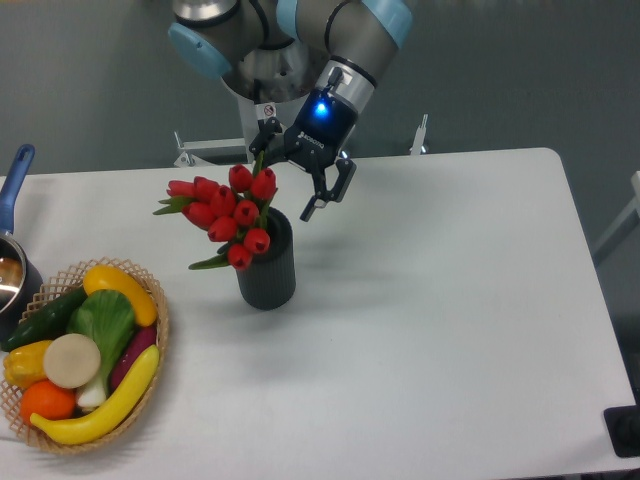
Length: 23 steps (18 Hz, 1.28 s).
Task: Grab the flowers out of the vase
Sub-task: 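Lower the gripper onto the tulip stems and close around them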
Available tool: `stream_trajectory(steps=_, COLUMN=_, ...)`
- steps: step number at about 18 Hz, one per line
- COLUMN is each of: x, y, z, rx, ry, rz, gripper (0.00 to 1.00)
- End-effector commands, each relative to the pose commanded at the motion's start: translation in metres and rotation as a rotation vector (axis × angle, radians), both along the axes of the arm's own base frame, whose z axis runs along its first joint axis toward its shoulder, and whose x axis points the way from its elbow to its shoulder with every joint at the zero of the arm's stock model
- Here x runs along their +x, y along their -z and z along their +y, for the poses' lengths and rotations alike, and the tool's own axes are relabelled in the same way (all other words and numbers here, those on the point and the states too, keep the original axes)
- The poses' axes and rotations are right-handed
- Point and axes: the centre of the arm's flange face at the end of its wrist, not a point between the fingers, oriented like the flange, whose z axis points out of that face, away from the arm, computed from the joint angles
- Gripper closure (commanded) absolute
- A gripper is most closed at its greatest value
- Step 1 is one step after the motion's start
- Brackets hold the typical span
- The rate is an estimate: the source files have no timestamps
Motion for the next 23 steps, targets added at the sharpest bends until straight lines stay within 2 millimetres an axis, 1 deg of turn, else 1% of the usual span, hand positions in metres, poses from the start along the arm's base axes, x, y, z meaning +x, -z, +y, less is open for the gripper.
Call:
stream_trajectory(steps=3, x=-0.005, y=0.004, z=0.013, rx=-0.004, ry=0.03, rz=-0.015, gripper=0.0)
stream_trajectory(steps=4, x=-0.004, y=0.005, z=0.021, rx=-0.005, ry=0.049, rz=-0.018, gripper=0.0)
stream_trajectory(steps=5, x=-0.004, y=0.007, z=0.024, rx=-0.007, ry=0.059, rz=-0.023, gripper=0.0)
stream_trajectory(steps=8, x=-0.002, y=0.011, z=0.028, rx=-0.01, ry=0.069, rz=-0.031, gripper=0.0)
stream_trajectory(steps=11, x=-0.006, y=0.008, z=0.03, rx=-0.008, ry=0.07, rz=-0.025, gripper=0.01)
stream_trajectory(steps=13, x=-0.006, y=0.009, z=0.031, rx=-0.008, ry=0.073, rz=-0.025, gripper=0.08)
stream_trajectory(steps=14, x=-0.006, y=0.01, z=0.032, rx=-0.009, ry=0.074, rz=-0.028, gripper=0.14)
stream_trajectory(steps=16, x=-0.006, y=0.009, z=0.032, rx=-0.009, ry=0.074, rz=-0.026, gripper=0.31)
stream_trajectory(steps=19, x=-0.007, y=0.008, z=0.032, rx=-0.008, ry=0.074, rz=-0.024, gripper=0.53)
stream_trajectory(steps=20, x=-0.007, y=0.008, z=0.032, rx=-0.008, ry=0.074, rz=-0.023, gripper=0.58)
stream_trajectory(steps=21, x=-0.007, y=0.007, z=0.032, rx=-0.006, ry=0.074, rz=-0.021, gripper=0.63)
stream_trajectory(steps=23, x=-0.007, y=0.006, z=0.032, rx=-0.006, ry=0.074, rz=-0.019, gripper=0.66)
